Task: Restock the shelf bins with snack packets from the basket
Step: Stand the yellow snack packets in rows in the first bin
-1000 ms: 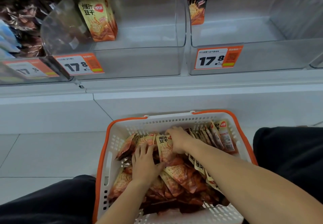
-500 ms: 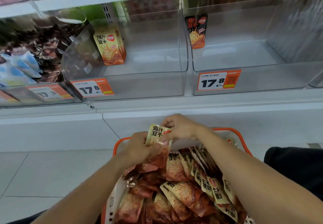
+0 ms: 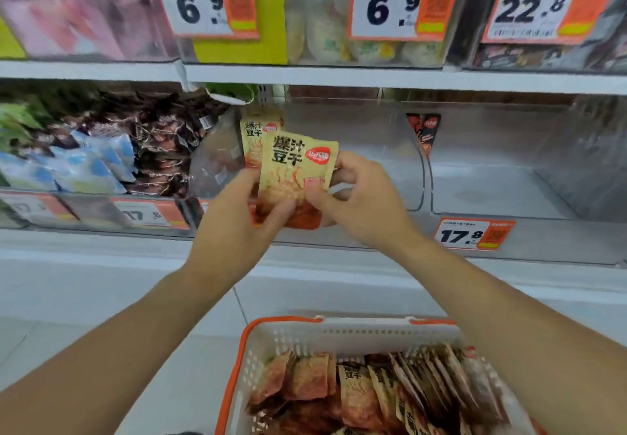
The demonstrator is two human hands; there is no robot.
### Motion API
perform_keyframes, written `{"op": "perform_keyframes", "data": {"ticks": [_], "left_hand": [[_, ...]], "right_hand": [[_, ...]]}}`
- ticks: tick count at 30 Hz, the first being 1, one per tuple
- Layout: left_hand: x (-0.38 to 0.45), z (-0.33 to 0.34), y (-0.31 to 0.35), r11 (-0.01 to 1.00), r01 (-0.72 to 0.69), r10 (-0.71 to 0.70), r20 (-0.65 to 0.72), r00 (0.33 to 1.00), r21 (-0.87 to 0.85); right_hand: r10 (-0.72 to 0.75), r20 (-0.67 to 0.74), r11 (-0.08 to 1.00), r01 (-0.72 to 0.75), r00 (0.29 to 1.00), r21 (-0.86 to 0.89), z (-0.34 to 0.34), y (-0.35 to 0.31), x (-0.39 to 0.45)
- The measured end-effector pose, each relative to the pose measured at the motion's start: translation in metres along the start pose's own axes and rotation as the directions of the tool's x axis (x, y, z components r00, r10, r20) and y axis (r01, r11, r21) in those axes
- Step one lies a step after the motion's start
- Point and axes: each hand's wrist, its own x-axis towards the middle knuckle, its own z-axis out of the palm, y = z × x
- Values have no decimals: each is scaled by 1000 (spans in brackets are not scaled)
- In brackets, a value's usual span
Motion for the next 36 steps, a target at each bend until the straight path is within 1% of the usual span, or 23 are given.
{"op": "perform_keyframes", "data": {"ticks": [1,3,5,7,10,12,14,17,22,25,30,35,36], "left_hand": [[3,-4,-7,994,-59,63,-42,997,92],[6,-9,-25,942,-107,132,-59,989,317],[8,-11,-45,870,-101,136,-38,990,483],[9,-14,-59,832,-104,129,-8,992,545],[13,-15,-71,780,-168,227,-21,974,603],[19,-14,-73,770,-189,264,-34,964,609],[25,-15,-75,738,-245,318,-3,948,629],[32,-18,-77,707,-280,342,33,939,649],[34,-21,-78,761,-282,342,9,940,585],[34,-22,-77,776,-274,330,4,944,569],[31,-22,-75,773,-257,325,-15,945,581],[26,-20,-70,759,-233,290,5,957,608],[25,-19,-68,753,-222,279,6,960,619]], "right_hand": [[-2,-10,1000,2,1000,-7,2,-4,10],[28,-2,999,-28,1000,-22,7,-2,32],[100,4,994,-100,995,-37,15,11,58],[180,-17,981,-180,984,-69,24,30,88],[282,-45,950,-285,958,-123,41,59,129],[343,-61,931,-347,938,-112,55,77,153],[378,-77,916,-385,922,-109,70,93,177],[392,-90,906,-401,916,-134,91,107,201],[317,-182,867,-362,931,-341,110,94,201],[268,-200,851,-329,942,-410,109,93,198],[308,-155,829,-345,939,-440,98,87,192],[316,-62,797,-300,947,-525,69,69,171],[294,-59,809,-281,954,-516,59,63,163]]}}
